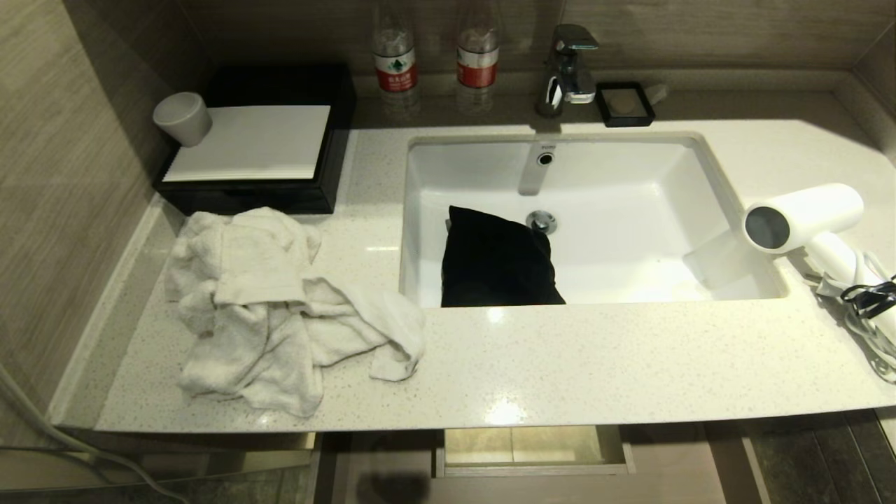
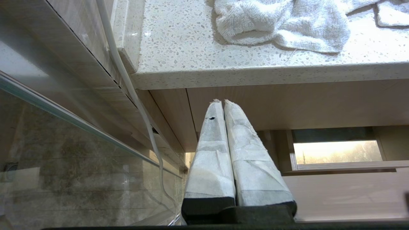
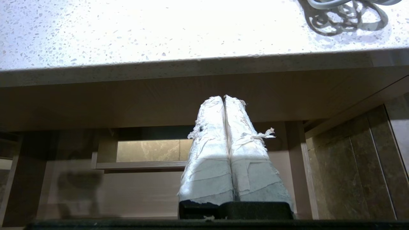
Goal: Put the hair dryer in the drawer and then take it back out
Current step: Pick up the hairdryer
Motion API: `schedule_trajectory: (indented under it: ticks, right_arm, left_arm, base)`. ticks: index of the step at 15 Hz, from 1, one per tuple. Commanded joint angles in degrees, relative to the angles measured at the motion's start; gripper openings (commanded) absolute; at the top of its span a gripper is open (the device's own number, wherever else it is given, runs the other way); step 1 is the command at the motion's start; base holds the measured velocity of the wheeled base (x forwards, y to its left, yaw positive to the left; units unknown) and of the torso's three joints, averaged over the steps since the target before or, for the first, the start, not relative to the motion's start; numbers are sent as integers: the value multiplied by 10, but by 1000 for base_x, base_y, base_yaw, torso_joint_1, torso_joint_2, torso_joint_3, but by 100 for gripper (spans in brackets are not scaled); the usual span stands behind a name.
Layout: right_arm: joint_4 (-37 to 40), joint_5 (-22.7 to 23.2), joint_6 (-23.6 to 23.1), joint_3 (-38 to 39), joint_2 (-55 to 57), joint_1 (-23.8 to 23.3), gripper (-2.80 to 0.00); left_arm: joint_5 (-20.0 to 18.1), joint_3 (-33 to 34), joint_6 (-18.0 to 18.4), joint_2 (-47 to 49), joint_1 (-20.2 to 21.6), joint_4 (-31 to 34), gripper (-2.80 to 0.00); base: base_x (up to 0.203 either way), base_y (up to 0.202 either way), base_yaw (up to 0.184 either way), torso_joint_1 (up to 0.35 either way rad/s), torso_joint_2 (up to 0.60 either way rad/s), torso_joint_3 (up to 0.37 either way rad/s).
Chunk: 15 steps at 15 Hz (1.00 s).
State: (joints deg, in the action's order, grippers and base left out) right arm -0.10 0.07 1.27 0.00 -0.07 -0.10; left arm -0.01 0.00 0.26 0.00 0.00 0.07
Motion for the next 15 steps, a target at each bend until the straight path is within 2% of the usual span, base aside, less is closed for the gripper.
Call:
schedule_trajectory:
  ticks: [1,3,5,9,10,11,15]
  right_arm:
    - [0,0,-7,-2,-1,0,-280]
    - [30,6,-13,-64,5,0,-280]
    - [118,6,-24,-182,19,0,-280]
    - [414,-10,-58,-457,79,0,-280]
    - [468,-16,-64,-496,114,-1,-280]
    - [491,-25,-68,-511,147,-1,-280]
    - [510,-64,-95,-552,247,-2,-280]
  left_arm:
    - [0,1,0,0,0,0,-280]
    - [0,0,0,0,0,0,-280]
    - [0,1,0,0,0,0,-280]
    - [0,1,0,0,0,0,-280]
    - [0,1,0,0,0,0,-280]
    - [0,1,0,0,0,0,-280]
    - [0,1,0,0,0,0,-280]
  base:
    - [0,0,0,0,0,0]
    - [0,0,0,0,0,0]
    - [0,0,0,0,0,0]
    - [0,0,0,0,0,7]
    - [0,0,0,0,0,0]
    - [0,0,0,0,0,0]
    - [0,0,0,0,0,0]
